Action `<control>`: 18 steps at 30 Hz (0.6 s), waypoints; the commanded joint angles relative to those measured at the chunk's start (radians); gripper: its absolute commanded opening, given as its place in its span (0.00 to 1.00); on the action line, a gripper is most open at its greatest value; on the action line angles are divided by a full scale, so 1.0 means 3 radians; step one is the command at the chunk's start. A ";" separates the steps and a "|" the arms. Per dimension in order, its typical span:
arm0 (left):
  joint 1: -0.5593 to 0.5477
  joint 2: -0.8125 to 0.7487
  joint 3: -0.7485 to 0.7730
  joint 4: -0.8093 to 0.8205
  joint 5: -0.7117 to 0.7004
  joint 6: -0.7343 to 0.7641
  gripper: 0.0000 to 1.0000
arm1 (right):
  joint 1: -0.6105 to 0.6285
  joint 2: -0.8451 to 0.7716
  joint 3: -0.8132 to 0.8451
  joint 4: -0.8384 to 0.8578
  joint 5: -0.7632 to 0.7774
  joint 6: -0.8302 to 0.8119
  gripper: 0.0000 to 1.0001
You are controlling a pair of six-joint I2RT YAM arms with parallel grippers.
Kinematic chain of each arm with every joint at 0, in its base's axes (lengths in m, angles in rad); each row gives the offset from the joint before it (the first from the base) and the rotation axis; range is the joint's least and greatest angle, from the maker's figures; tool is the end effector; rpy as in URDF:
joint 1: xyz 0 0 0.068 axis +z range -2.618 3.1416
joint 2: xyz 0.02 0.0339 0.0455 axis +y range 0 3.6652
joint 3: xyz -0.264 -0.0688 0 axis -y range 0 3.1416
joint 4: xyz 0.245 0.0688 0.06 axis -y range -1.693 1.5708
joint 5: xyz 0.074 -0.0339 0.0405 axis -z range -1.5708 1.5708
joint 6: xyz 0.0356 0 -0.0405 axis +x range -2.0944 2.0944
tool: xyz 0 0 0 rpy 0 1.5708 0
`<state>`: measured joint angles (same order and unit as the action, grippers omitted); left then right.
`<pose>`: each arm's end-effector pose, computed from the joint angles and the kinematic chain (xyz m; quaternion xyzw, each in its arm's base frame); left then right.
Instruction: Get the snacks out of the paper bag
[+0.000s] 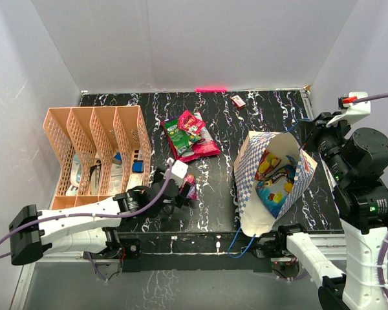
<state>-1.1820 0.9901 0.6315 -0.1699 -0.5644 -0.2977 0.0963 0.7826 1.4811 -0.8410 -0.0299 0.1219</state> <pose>0.0993 -0.1922 0.2519 0.2311 0.8122 -0.1440 0.5160 0.0898 0.0097 0.4876 -0.0001 0.7556 0.0825 0.6498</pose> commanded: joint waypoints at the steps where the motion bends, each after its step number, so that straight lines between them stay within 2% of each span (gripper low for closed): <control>1: 0.0000 -0.0264 0.0380 -0.0191 0.0265 -0.0132 0.81 | 0.0002 -0.0046 0.0055 0.0430 0.0017 -0.0142 0.08; 6: -0.0002 -0.0238 0.0638 0.0180 0.0671 -0.0036 0.84 | 0.0020 -0.0285 -0.0044 0.0329 -0.0348 -0.0520 0.08; 11: 0.0000 -0.0111 0.0683 0.0561 0.1017 -0.0036 0.85 | 0.0021 -0.0718 -0.0375 0.0418 -0.0384 -0.0702 0.08; 18: 0.0003 -0.0094 0.0683 0.0883 0.1502 -0.0007 0.87 | 0.0021 -0.1149 -0.0788 0.0698 -0.0587 -0.0500 0.08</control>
<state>-1.1820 0.9775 0.8124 0.0017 -0.2390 -0.3080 0.0982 0.4671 1.2831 -0.7967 -0.1547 -0.0471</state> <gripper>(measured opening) 0.866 0.078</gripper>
